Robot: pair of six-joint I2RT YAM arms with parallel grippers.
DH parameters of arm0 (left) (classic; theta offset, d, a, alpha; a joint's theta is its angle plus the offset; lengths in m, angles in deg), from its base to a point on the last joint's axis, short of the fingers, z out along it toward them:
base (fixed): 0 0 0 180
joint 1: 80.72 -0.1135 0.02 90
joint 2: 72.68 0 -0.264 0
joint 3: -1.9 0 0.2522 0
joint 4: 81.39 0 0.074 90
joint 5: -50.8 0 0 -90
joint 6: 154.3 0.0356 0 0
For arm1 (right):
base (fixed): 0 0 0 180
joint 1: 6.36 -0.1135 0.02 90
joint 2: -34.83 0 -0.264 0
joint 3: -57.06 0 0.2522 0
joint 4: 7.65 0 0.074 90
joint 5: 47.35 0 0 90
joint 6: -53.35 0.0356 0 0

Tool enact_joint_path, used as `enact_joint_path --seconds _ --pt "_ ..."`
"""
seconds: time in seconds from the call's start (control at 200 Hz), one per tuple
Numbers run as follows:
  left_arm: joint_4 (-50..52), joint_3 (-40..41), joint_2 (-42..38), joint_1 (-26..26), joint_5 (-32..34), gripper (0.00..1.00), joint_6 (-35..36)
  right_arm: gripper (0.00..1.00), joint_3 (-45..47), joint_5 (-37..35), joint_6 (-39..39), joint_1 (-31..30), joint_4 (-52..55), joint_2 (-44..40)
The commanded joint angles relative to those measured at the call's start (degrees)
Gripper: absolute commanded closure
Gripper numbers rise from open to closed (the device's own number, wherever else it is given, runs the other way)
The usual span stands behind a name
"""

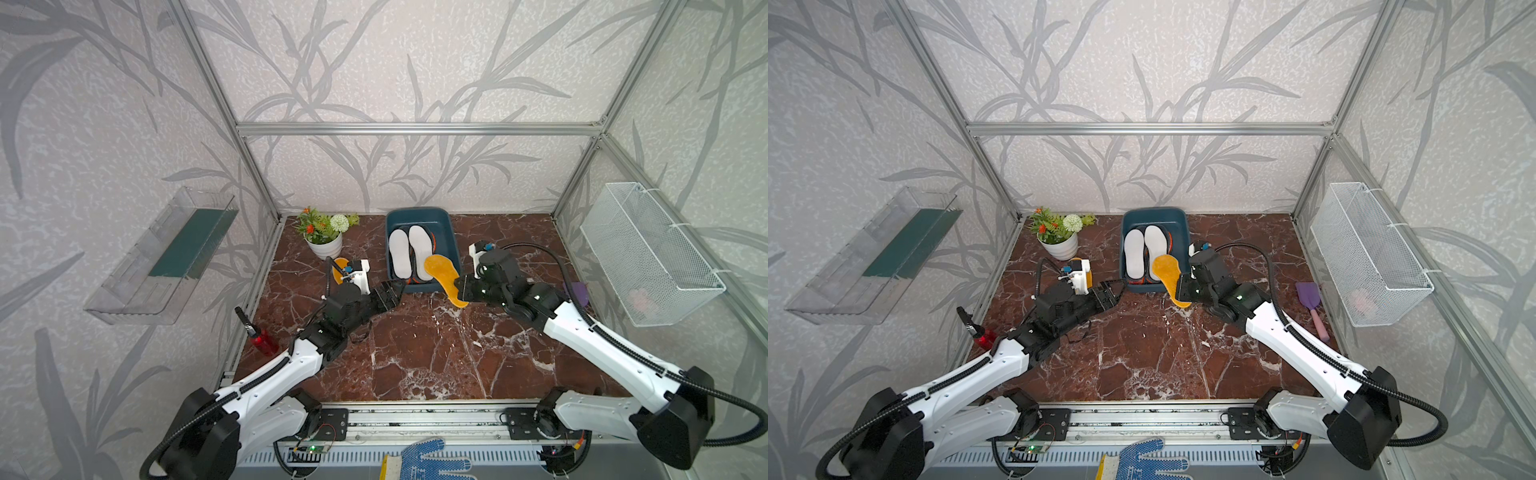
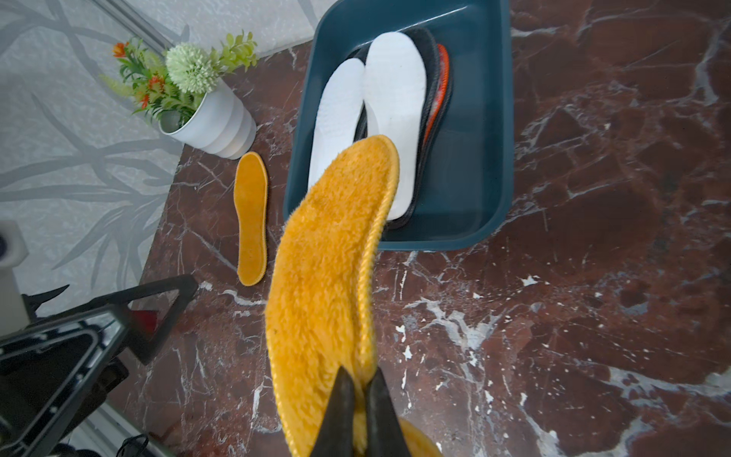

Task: Put the insoles into the storage box
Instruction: Pick up the insole from the center of the board.

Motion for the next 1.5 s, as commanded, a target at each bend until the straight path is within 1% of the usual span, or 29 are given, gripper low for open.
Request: enact_joint_path --seconds 0.0,0.265,0.44,0.495,0.58,0.605,0.67,0.72,0.91,0.94,1.005,1.035,1.12,1.16,1.255,1.31,1.36,1.445,1.495 --pt "-6.4 -1.3 1.3 -0.2 -2.6 0.15 -3.2 1.00 -2.9 -0.3 1.3 -1.9 -3.0 1.4" --pt "-13.0 -1.3 6.0 -0.2 -5.8 0.18 -6.8 1.00 -5.2 0.8 1.7 -5.1 -6.8 5.1" --pt "-12.6 -2.3 6.3 -0.2 -5.8 0.22 -6.3 1.00 -6.6 2.2 0.8 -7.7 -8.1 6.6" --pt "-11.8 -2.8 6.4 -0.3 -5.5 0.25 -6.0 1.00 -6.5 2.7 0.8 -8.4 -8.6 6.7" --pt "-11.3 -3.4 6.8 -0.6 -5.1 0.36 -5.7 1.00 -6.5 3.0 0.7 -9.6 -8.7 7.0" --pt "-11.3 -3.7 6.9 -0.7 -5.3 0.42 -5.7 1.00 -6.3 3.3 0.6 -10.0 -8.7 7.1" --pt "-11.0 -4.3 7.3 -1.0 -5.4 0.61 -5.7 1.00 -6.1 3.6 0.7 -10.8 -8.6 7.2" --pt "-10.6 -4.9 7.6 -1.2 -5.6 0.72 -5.7 1.00 -5.6 3.9 0.8 -11.3 -8.6 7.3" --pt "-9.5 -6.5 8.3 -1.6 -6.1 0.99 -5.1 1.00 -4.7 5.0 1.1 -12.3 -8.8 7.7" --pt "-9.4 -6.5 8.2 -1.6 -6.1 1.00 -5.1 0.98 -4.5 5.1 1.1 -12.3 -8.7 7.6" --pt "-9.3 -6.4 7.7 -1.8 -6.2 1.00 -4.7 0.87 -3.8 4.7 1.3 -12.2 -9.0 7.0" --pt "-9.1 -6.2 7.3 -1.9 -6.2 1.00 -4.3 0.80 -3.2 4.3 1.6 -12.2 -9.1 6.7" --pt "-7.8 -5.7 5.7 -2.3 -6.3 1.00 -2.6 0.54 -1.7 2.9 1.7 -11.8 -9.1 4.7" --pt "-7.3 -5.3 4.8 -2.5 -6.5 1.00 -1.7 0.48 -0.9 2.4 1.1 -11.3 -9.2 3.3" --pt "-6.8 -4.3 2.3 -3.3 -7.6 1.00 0.6 0.39 1.4 2.0 0.4 -9.5 -9.4 -0.6" --pt "-6.9 -3.8 0.9 -3.5 -8.7 1.00 2.3 0.34 3.2 3.5 0.5 -7.2 -10.0 -2.9" --pt "-7.2 -3.3 -0.4 -3.7 -10.4 1.00 4.1 0.32 5.8 8.4 0.4 -4.0 -13.0 -5.0" --pt "-7.5 -2.8 -2.2 -4.1 -14.1 1.00 6.9 0.32 10.5 19.0 1.5 2.0 -20.5 -8.0" --pt "-7.4 -2.7 -3.0 -4.3 -16.3 1.00 8.0 0.33 12.4 22.9 1.6 4.1 -23.5 -9.3"
